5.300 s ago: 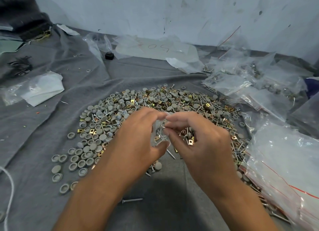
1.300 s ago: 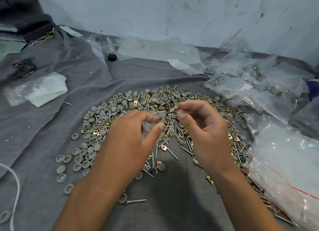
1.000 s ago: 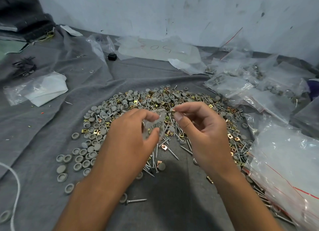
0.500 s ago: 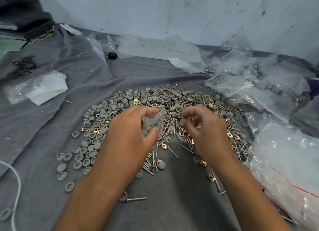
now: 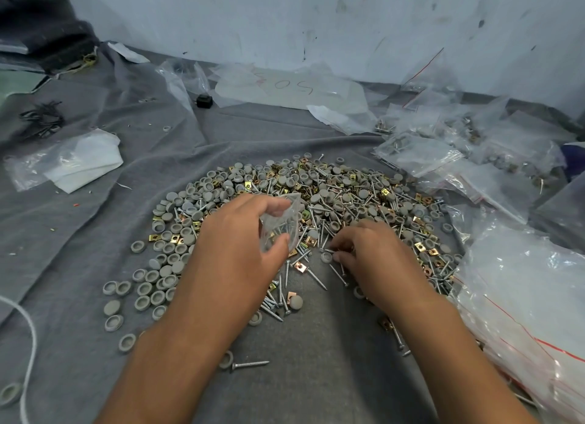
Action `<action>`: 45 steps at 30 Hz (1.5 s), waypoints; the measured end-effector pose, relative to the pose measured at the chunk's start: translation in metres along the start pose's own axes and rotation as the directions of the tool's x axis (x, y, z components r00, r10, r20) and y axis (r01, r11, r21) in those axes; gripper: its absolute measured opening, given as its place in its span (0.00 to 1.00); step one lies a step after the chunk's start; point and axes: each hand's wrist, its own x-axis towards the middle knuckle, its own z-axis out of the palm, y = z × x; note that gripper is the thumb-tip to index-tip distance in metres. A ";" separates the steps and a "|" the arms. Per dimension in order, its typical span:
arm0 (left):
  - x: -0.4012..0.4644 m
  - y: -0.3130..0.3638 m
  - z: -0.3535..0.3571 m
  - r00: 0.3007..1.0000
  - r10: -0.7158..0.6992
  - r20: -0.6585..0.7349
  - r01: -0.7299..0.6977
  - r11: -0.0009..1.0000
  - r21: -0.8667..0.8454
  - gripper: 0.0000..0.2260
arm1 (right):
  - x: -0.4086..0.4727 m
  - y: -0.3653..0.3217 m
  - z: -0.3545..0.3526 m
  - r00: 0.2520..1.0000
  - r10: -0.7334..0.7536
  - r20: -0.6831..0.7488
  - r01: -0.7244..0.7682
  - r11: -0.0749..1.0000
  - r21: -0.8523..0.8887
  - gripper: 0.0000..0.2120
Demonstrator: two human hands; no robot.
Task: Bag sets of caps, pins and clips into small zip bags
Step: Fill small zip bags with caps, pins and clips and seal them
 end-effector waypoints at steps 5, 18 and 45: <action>0.000 -0.001 0.001 1.000 -0.008 0.001 0.008 1.000 0.001 0.17 | -0.004 0.006 -0.003 1.000 0.011 0.023 -0.013 0.997 0.082 0.06; 0.000 0.000 0.001 1.000 -0.010 -0.002 0.010 1.000 -0.002 0.17 | -0.004 0.003 -0.009 0.955 0.026 -0.294 0.125 0.868 0.481 0.09; 0.001 0.001 0.002 1.000 0.006 0.017 -0.006 1.000 0.018 0.19 | 0.006 -0.019 0.007 0.955 -0.003 -0.296 0.133 0.897 0.422 0.05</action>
